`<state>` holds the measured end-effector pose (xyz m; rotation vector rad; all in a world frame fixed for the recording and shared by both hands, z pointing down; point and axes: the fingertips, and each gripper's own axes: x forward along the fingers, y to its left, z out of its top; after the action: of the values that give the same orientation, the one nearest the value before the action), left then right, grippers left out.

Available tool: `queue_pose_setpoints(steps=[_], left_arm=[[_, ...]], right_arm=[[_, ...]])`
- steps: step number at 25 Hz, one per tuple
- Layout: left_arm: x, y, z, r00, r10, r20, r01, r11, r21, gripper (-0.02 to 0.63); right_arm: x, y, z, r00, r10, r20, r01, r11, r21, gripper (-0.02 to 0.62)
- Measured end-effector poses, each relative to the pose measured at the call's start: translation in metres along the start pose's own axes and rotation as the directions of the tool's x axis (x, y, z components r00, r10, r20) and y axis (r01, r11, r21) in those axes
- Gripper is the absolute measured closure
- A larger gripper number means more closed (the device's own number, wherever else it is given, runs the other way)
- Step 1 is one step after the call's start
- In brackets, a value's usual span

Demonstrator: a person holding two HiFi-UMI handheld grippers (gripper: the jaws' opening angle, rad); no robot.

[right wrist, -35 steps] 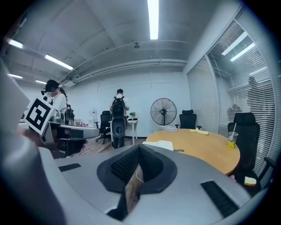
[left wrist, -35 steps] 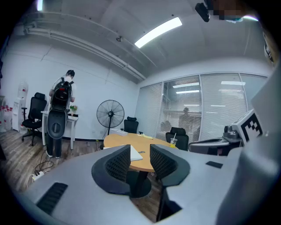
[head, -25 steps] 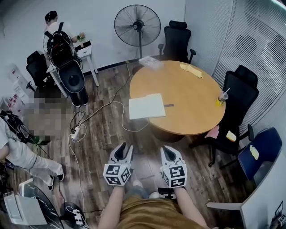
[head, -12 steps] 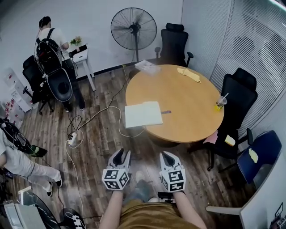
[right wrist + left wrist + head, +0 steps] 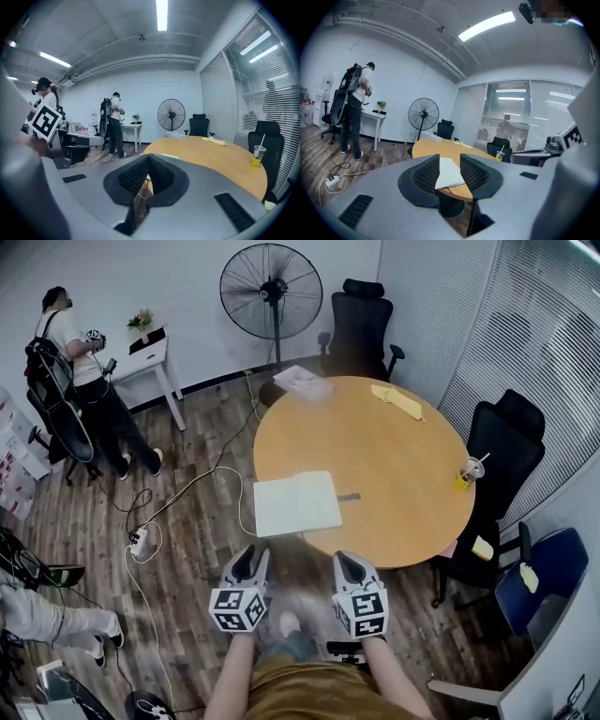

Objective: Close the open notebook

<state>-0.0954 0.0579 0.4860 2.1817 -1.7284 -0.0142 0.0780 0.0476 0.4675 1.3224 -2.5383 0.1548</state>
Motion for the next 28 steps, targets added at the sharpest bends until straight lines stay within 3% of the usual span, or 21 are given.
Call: queue_pose_setpoints(steps=[7,13,21,28], left_arm=[[0.066,0.051,0.017,1.000,-0.017,-0.018,0.017,0.999,-0.033,0.466],[0.101,0.075,0.018,0.998,-0.054,-0.040,0.052,0.997,-0.052,0.466],[0.130,0.082,0.013,0.995,-0.077,-0.068,0.073,0.995,-0.064,0.466],[0.152,0.088,0.013,0.994,-0.071,-0.084,0.065,0.996,-0.069,0.466]], right_arm=[[0.073,-0.016,0.010,0.999,-0.029,-0.040,0.029,1.000,-0.007,0.583],[0.099,-0.031,0.022,0.996,-0.080,-0.038,0.080,0.997,0.002,0.583],[0.109,-0.056,0.020,0.989,-0.142,-0.044,0.142,0.990,0.004,0.583],[0.128,-0.064,0.019,0.991,-0.121,-0.055,0.122,0.993,0.008,0.583]])
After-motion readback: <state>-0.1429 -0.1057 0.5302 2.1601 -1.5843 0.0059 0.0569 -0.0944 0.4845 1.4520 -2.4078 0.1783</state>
